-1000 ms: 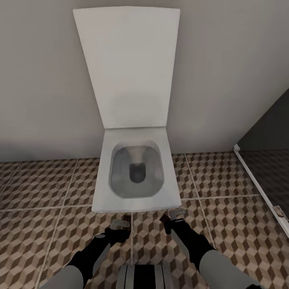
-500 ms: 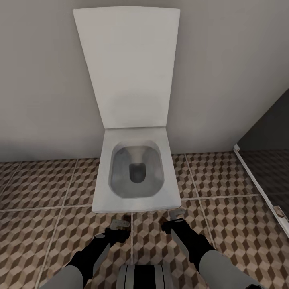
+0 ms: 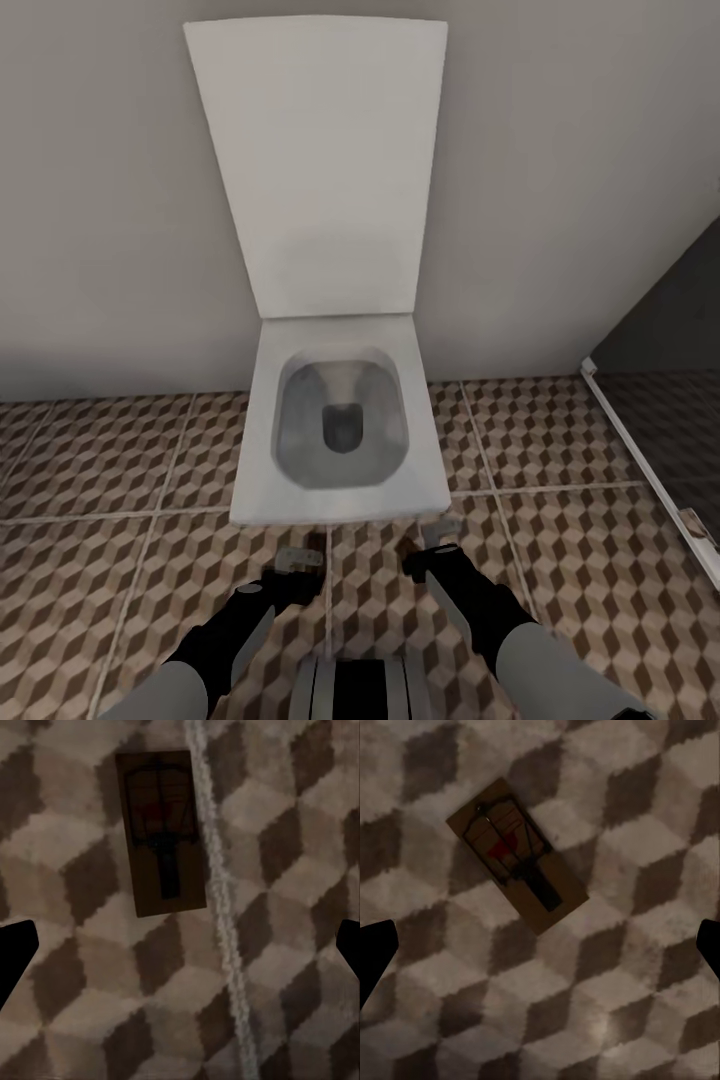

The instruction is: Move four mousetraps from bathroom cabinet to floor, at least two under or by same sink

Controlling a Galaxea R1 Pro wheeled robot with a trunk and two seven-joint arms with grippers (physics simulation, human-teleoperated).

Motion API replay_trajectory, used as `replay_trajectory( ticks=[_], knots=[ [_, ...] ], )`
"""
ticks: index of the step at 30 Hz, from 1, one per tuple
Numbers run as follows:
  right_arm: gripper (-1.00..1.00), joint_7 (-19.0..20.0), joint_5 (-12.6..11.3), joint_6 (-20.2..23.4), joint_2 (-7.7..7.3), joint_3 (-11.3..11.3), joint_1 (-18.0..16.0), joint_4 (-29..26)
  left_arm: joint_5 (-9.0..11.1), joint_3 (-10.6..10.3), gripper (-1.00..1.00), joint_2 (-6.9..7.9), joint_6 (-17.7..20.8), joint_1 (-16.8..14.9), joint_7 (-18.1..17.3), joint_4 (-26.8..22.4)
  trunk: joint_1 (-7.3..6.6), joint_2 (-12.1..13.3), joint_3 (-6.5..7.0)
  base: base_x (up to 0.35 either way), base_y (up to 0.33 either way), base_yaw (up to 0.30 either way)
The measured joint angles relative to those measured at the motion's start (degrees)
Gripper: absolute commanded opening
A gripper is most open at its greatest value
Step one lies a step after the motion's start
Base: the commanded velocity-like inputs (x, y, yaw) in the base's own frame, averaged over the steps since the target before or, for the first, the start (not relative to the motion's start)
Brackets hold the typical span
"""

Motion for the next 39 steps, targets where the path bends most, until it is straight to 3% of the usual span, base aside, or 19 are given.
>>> replay_trajectory(
  ticks=[39],
  knots=[
    [1.0, 0.0, 0.0, -0.1, -0.08, 0.0, 0.0, 0.0, 0.0, 0.0, 1.0, -0.35, 0.0, 0.0, 0.0, 0.1, 0.02, 0.0, 0.0, -0.324, 0.0, 0.0]
  ],
)
